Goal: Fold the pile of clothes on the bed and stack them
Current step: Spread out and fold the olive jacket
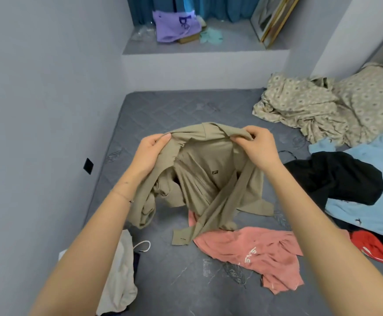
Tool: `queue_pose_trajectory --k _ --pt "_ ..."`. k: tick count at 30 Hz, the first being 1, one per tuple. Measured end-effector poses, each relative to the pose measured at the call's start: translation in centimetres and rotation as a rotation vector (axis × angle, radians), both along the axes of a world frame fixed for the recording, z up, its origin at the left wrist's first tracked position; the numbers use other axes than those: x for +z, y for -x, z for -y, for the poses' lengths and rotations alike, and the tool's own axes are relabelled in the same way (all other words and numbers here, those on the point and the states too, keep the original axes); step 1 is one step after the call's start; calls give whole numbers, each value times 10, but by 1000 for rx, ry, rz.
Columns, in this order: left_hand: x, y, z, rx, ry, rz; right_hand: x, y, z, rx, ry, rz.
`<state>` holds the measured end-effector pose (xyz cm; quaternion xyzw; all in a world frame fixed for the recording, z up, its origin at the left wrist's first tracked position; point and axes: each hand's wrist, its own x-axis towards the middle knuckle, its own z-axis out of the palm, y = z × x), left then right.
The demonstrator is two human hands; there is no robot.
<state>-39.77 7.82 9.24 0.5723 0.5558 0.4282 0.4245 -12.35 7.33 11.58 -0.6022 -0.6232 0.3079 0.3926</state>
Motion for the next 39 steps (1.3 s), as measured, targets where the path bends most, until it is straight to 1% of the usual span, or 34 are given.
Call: queue_pose_trajectory --k 2,4,6,8,11,13,15,18,21,23,26,28,31,33,36,39 --pt "8 -5 3 -41 38 60 -1 -2 1 -25 3 -2" --pt "16 -12 5 -82 71 109 -2 -4 3 27 76 17" --pt "21 -18 8 -144 107 113 -2 -4 7 212 164 53" --pt "24 -25 12 -242 152 83 -3 6 13 405 200 31" --pt "25 -40 17 -371 196 59 -9 29 19 505 215 9" --pt "26 -45 15 -370 166 -32 -12 41 18 494 223 62" --pt "25 -44 11 -347 133 -158 -17 47 16 428 204 101" --pt "16 -38 9 -288 108 -307 -22 49 16 385 183 45" --pt "1 -28 10 -229 122 -387 -21 52 16 390 272 -26" --pt "-9 -17 15 -258 154 -357 -20 53 15 406 360 -80" --pt "-23 -2 28 -383 246 -161 -18 50 11 402 445 -185" --pt "-30 -1 36 -443 245 -104 -16 49 9 408 496 -204" --pt "-34 -13 38 -402 129 -92 -15 50 9 420 555 -191" --pt "-32 -22 36 -375 66 -68 -17 51 10 415 579 -232" --pt "-28 -31 33 -347 -36 -143 -21 47 12 398 600 -301" --pt "-23 -36 30 -288 -53 -200 -29 39 11 358 624 -374"
